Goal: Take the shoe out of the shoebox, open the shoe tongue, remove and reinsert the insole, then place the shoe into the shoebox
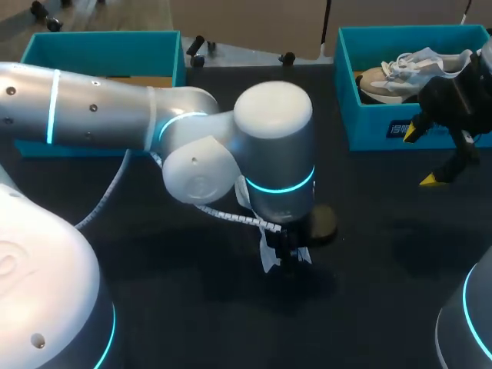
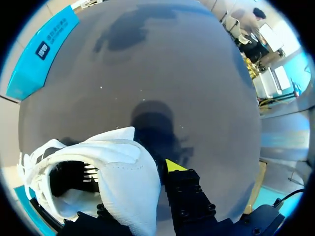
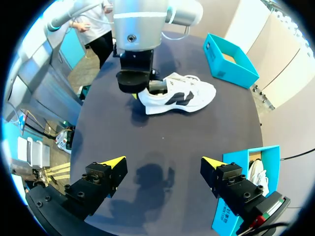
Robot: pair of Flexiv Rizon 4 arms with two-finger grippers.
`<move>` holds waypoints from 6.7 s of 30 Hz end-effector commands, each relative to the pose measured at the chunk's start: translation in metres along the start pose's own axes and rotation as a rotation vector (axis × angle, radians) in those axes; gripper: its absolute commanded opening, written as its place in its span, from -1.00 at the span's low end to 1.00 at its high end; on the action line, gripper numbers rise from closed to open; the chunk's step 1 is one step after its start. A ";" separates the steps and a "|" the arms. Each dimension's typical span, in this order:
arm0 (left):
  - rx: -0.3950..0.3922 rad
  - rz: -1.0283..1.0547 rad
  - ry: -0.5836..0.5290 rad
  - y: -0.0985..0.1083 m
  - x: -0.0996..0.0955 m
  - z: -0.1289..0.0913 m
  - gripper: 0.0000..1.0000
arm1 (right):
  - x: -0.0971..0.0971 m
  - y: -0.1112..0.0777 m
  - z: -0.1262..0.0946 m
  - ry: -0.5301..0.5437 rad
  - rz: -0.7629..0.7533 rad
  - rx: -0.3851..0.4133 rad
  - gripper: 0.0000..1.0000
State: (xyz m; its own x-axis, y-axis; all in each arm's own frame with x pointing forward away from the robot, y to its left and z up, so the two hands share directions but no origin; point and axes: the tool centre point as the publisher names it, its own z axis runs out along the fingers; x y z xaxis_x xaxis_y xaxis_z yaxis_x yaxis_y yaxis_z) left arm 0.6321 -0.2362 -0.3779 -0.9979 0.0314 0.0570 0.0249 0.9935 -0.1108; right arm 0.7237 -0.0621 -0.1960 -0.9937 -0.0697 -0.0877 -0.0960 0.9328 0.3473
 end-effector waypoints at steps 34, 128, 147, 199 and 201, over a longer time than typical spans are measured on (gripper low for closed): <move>0.069 0.252 0.120 0.031 0.007 -0.211 -1.00 | -0.001 0.000 0.001 0.001 0.000 0.003 1.00; -0.082 0.150 0.068 0.432 -0.094 -0.244 -1.00 | -0.001 0.000 0.001 0.001 0.000 0.003 1.00; -0.072 0.144 0.092 0.461 -0.113 -0.248 -1.00 | -0.001 0.000 0.001 0.001 0.000 0.003 1.00; -0.117 0.192 0.109 0.529 -0.335 -0.231 -1.00 | -0.001 0.000 0.001 0.001 0.000 0.003 1.00; -0.116 0.200 0.112 0.528 -0.339 -0.233 -1.00 | -0.001 0.000 0.001 0.001 0.000 0.003 1.00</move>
State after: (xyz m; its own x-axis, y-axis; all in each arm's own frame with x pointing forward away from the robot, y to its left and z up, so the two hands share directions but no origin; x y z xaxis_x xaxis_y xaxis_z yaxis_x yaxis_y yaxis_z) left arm 0.9865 0.3033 -0.2276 -0.9698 0.2300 0.0814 0.2298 0.9732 -0.0118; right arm 0.7237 -0.0621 -0.1960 -0.9937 -0.0697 -0.0877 -0.0961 0.9328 0.3472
